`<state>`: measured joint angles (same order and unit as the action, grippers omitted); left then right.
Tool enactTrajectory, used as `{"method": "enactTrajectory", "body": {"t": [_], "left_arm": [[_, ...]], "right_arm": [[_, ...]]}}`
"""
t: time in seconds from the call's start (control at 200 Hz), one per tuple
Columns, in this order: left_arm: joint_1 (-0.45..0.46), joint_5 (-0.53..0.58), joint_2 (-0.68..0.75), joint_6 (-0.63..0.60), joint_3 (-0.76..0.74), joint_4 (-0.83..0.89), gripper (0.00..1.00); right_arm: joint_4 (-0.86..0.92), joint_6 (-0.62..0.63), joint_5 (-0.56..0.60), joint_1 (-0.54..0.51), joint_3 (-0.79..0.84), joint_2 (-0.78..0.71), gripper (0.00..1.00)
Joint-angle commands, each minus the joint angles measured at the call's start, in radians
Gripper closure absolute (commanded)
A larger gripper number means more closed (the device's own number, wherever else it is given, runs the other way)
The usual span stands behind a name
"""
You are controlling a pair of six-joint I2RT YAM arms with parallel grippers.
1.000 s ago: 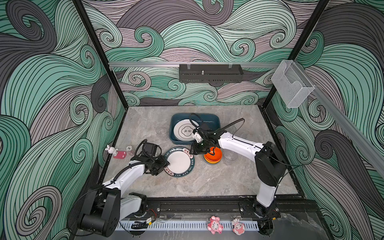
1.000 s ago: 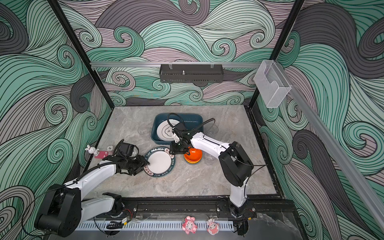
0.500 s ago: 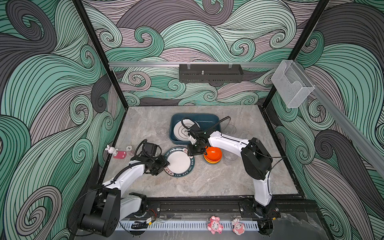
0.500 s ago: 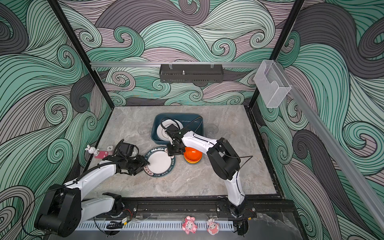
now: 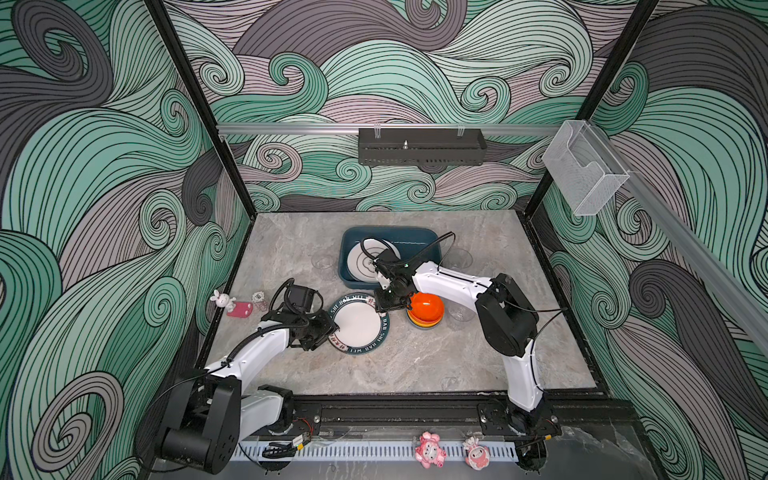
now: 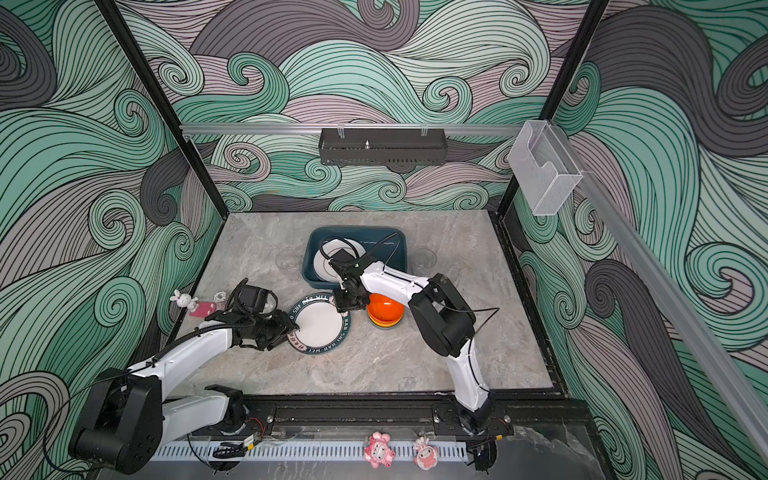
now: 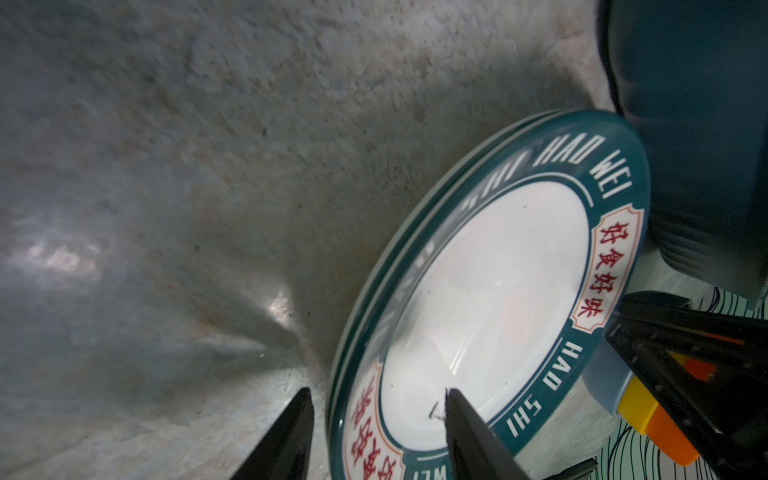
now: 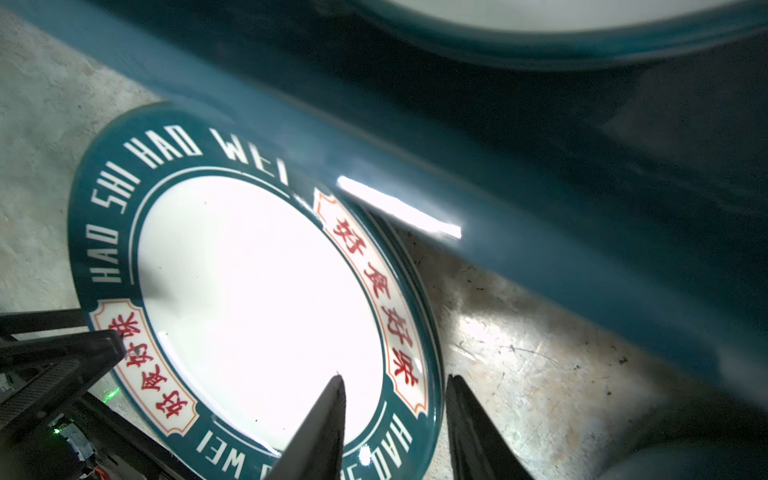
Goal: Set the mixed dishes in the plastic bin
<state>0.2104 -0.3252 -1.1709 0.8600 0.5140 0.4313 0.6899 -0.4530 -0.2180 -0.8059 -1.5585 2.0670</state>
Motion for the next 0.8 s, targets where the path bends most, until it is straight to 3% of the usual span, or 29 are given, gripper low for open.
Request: {"method": "enactTrajectory", "body": {"t": [0.0, 0.795], "left_arm": [[-0.004, -0.003, -0.008, -0.010, 0.006, -0.003, 0.47], [-0.005, -0.011, -0.014, -0.013, 0.006, -0.008, 0.53]], "right_arm": [[0.020, 0.007, 0.009, -0.009, -0.025, 0.016, 0.61], [0.040, 0.023, -0.005, -0.019, -0.047, 0.048, 0.79]]}}
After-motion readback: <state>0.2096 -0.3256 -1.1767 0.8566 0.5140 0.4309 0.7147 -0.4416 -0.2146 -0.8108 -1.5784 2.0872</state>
